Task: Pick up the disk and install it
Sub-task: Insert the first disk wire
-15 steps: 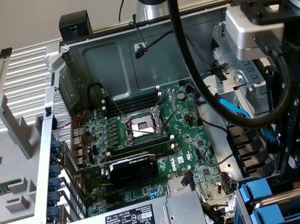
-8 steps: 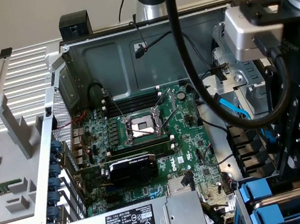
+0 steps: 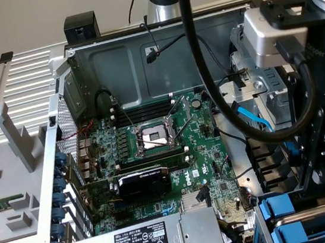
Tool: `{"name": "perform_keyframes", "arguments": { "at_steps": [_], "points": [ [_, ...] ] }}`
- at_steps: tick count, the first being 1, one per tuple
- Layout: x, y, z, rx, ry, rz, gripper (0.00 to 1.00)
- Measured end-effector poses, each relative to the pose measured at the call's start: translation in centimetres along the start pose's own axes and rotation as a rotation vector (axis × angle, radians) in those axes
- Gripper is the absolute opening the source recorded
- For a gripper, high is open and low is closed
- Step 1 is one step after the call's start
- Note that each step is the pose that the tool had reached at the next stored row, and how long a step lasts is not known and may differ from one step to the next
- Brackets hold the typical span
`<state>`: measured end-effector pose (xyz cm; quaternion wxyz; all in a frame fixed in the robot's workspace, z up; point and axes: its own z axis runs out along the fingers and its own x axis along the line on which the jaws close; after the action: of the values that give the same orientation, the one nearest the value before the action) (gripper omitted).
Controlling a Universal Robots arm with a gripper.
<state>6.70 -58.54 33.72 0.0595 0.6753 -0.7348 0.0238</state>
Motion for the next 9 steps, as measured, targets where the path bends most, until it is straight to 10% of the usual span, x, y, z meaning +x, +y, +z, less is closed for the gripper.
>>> {"name": "perform_keyframes", "arguments": {
  "at_steps": [9],
  "points": [
    [0.02, 0.0, -0.04, -0.0001, -0.0031, 0.0, 0.17]
  ]
}}
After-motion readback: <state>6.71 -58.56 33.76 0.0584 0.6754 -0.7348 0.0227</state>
